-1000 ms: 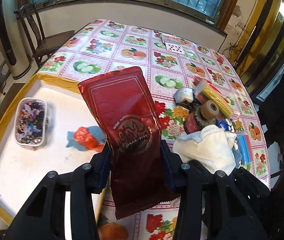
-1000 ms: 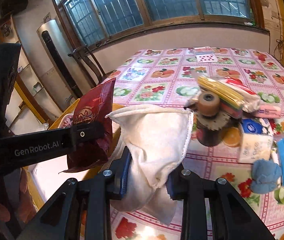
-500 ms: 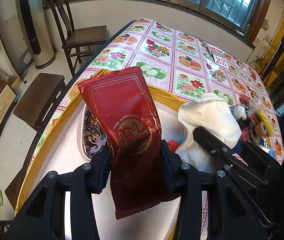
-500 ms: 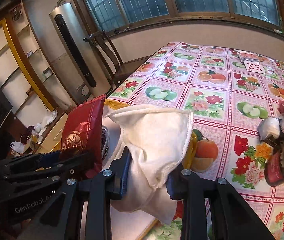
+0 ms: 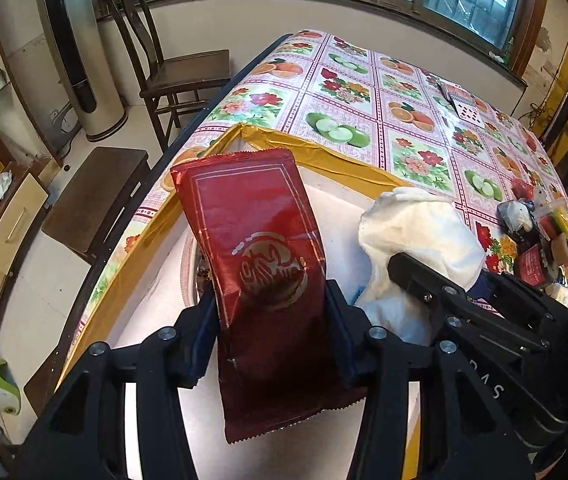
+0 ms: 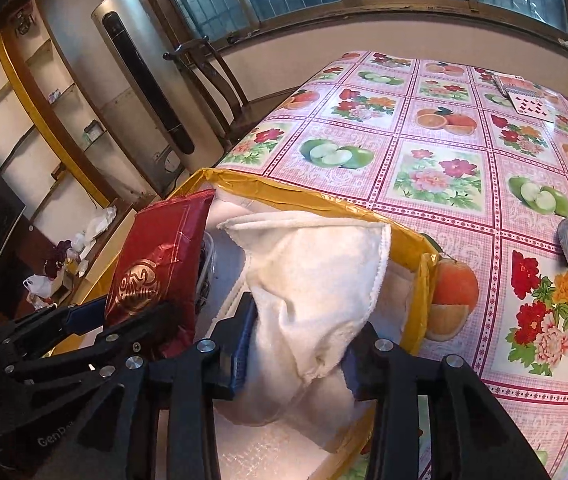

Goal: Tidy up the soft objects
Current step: 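Carry the packet and cloth into the tray and release both, then move both tools back toward the remaining items on the table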

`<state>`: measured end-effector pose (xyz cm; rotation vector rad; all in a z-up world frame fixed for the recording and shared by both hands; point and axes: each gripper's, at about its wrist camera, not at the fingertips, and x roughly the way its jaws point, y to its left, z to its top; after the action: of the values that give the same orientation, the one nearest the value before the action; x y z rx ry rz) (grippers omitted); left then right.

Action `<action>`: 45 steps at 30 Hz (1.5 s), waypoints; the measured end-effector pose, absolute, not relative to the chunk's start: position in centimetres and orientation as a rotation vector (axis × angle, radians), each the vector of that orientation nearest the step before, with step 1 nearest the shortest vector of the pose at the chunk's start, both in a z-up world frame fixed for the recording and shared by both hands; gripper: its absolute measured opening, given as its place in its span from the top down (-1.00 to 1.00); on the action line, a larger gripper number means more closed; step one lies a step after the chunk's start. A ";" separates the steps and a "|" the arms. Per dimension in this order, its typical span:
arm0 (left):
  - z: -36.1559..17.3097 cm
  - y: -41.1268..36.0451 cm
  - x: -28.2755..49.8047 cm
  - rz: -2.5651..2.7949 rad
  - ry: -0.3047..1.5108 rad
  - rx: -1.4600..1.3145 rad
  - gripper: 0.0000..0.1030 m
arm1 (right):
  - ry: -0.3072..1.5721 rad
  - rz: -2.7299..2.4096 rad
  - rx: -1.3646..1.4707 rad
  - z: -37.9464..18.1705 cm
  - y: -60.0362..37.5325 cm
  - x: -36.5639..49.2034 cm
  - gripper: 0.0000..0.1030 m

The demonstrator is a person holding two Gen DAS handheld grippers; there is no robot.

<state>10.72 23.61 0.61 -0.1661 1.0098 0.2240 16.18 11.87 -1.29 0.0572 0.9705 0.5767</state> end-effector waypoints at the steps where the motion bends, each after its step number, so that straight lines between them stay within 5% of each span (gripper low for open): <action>1: 0.6 23.9 10.7 0.225 1.002 -0.178 0.04 | 0.968 0.576 0.064 -1.2 11.8 16.1 0.17; 3: 0.6 24.3 10.5 0.226 0.986 -0.202 0.00 | 0.951 0.580 0.091 -0.8 11.4 16.1 0.12; 6: 1.2 25.2 9.9 0.251 0.943 -0.218 -0.34 | 0.934 0.589 0.139 -0.2 10.7 16.1 -0.09; 10: 2.1 25.7 9.3 0.263 0.915 -0.220 -0.43 | 0.918 0.605 0.151 0.7 10.8 15.3 -0.18; 32: 5.1 17.1 5.3 0.160 0.859 -0.177 -0.43 | 0.852 0.520 0.158 1.6 0.0 8.1 -0.73; 45: 2.6 4.2 5.8 -0.031 0.936 -0.103 -0.43 | 0.812 0.239 0.113 2.0 -16.0 5.4 -0.78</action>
<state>5.83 4.17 2.62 -0.1028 0.9358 -0.0307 5.35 -16.02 2.00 0.1131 0.8116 0.2386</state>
